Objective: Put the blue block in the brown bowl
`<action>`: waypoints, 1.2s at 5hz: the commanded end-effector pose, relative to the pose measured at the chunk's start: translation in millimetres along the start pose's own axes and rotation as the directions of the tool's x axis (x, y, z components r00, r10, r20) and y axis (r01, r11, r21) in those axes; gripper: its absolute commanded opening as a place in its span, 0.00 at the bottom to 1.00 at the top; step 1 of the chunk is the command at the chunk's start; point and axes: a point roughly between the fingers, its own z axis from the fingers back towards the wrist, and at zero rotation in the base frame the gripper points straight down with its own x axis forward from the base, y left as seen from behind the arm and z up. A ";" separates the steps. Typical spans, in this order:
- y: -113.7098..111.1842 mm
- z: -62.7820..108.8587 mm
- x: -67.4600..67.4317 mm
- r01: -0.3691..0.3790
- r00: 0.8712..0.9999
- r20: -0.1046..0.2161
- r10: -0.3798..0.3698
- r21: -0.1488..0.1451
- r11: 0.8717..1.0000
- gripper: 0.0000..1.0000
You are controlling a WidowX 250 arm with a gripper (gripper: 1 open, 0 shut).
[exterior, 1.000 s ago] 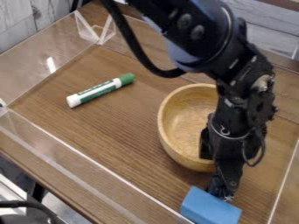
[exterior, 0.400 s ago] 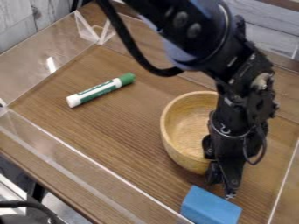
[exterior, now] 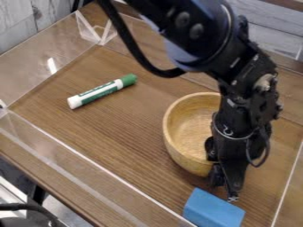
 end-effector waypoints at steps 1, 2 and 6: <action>-4.5 -1.9 -5.1 0.018 1.000 -0.016 -0.019 -0.018 1.000 0.00; -3.7 -1.6 -6.7 0.018 1.000 -0.021 -0.019 -0.020 1.000 0.00; -4.3 8.8 -8.8 0.021 0.999 -0.026 -0.021 -0.018 1.000 0.00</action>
